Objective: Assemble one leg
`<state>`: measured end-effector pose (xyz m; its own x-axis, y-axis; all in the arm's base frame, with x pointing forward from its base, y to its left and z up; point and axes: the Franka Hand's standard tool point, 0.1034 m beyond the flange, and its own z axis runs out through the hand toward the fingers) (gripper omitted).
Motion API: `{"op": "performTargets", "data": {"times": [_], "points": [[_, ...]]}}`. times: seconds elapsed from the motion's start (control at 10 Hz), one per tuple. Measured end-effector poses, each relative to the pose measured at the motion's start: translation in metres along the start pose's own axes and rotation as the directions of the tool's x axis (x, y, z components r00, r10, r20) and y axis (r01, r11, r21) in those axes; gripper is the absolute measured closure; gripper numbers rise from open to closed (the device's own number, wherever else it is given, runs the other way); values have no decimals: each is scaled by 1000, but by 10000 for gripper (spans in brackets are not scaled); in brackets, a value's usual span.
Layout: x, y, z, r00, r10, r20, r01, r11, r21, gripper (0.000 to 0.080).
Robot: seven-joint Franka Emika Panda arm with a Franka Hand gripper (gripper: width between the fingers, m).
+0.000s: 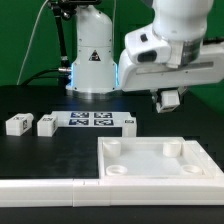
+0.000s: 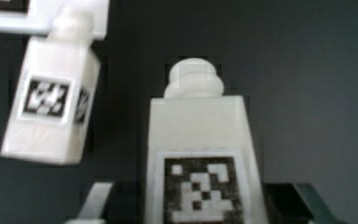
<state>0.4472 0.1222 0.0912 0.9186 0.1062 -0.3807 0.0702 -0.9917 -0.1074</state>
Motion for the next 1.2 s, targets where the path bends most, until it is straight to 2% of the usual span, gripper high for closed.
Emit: {"op": "performTargets", "data": {"times": [0.1,0.4,0.5,0.7,0.8,0.9,1.2], "points": [[9,1,-9,996,0,-94,0,1000,-1,509],[14,3,-6,940,-11,-342,6,1000,-15,509],[14,4,-5,921,-14,-388,7,1000,-18,509],[31,7,-23,826,-53,-562,37,999,-39,509],[35,6,-32,809,-58,-585,42,998,-42,509],[41,2,-48,783,-64,-618,47,998,-44,509],[41,2,-46,784,-60,-618,44,998,-41,509]]}}
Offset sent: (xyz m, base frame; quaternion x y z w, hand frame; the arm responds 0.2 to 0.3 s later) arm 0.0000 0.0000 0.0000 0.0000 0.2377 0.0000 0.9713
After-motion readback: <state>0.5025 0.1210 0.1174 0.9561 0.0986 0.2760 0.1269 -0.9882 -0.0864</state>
